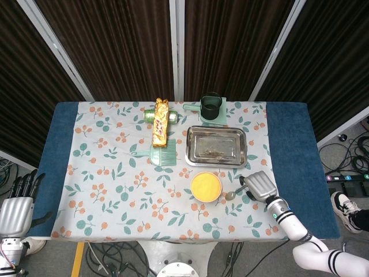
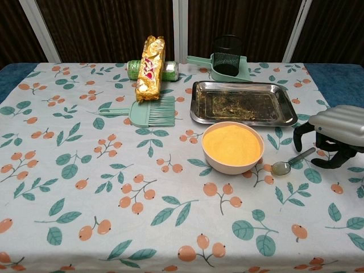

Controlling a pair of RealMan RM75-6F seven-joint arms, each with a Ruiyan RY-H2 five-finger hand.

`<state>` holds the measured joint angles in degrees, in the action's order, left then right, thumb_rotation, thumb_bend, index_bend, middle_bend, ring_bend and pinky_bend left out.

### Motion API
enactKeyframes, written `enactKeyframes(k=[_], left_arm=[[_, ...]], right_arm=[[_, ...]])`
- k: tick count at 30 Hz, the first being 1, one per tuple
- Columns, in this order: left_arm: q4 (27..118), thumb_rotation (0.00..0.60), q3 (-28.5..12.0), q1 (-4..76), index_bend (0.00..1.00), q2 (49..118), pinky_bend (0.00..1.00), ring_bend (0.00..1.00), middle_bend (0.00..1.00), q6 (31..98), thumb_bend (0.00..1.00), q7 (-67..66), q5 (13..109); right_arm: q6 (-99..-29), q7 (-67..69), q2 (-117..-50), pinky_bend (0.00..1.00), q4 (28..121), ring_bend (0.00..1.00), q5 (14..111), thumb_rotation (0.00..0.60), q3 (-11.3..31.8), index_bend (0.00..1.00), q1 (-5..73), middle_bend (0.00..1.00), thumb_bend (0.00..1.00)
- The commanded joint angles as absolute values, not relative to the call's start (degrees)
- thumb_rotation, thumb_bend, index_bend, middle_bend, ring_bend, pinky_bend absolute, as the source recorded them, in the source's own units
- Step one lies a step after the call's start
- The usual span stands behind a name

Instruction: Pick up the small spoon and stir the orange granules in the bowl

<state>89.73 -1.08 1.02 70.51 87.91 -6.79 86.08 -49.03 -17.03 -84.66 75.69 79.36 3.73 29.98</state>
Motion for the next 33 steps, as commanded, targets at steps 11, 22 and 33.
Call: enactKeyframes(k=[11,22,33], left_arm=[[89.2,0.6,-0.9,1.1,0.11,70.8,0.08,0.05,0.08,87.2,0.0,-5.9,85.7],[88.9,0.6,-0.9,1.1,0.11,70.9,0.08,0.05,0.08,86.7,0.0,-5.3,85.0],[88.7,0.6,-0.9,0.9,0.11,70.9,0.08,0.05,0.08,86.9,0.0,-4.8,85.0]], right_arm=[[-51.6,-16.5,-87.9,1.0,72.2,1.0,79.0,0.6,3.3,0.49,30.3,0.97,0.3],[-51.7,-15.9,-89.4,1.0,70.1,1.0,78.5,0.6,2.7,0.53,30.6,0.97,0.3],[-52.2,-16.3,-88.6,1.0,71.0,1.0,77.9,0.6,2.8,0.56,31.0,0.97,0.35]])
